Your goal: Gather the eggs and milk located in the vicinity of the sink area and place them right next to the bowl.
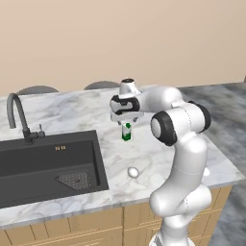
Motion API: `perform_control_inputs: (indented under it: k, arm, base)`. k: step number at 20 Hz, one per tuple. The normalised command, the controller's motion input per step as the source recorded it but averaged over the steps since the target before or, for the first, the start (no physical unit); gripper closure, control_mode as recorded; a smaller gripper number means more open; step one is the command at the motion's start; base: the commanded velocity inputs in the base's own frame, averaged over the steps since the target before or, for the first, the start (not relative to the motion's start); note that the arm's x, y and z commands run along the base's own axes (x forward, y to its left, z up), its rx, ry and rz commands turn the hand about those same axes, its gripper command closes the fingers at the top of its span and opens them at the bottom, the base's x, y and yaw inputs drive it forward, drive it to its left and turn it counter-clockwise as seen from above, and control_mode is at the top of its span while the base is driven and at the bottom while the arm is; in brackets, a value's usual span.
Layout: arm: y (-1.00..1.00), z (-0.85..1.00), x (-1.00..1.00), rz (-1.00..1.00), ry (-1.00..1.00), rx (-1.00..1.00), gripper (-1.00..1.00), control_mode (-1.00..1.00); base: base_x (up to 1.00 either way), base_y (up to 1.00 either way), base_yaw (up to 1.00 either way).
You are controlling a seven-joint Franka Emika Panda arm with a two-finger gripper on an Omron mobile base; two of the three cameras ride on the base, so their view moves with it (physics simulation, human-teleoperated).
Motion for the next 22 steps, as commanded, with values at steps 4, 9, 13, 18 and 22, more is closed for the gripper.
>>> perform_control_inputs:
  k: [4, 9, 13, 18, 22]
  arm:
    - [0.00, -0.48, 0.00, 0.00, 0.02, 0.00, -1.00, -1.00]
    - [0.00, -0.36, 0.01, 0.00, 0.01, 0.00, -1.00, -1.00]
    - [0.00, -0.07, 0.01, 0.00, 0.00, 0.00, -1.00, -1.00]
    - [0.00, -0.06, 0.05, 0.00, 0.00, 0.00, -1.00, -1.00]
    - [0.00, -0.01, 0.12, 0.00, 0.00, 0.00, -1.00, -1.00]
  base:
    - [0.00, 0.00, 0.00]
    - [0.00, 0.00, 0.00]
    - [0.00, 0.00, 0.00]
    - [0.00, 0.00, 0.00]
    - [0.00, 0.00, 0.00]
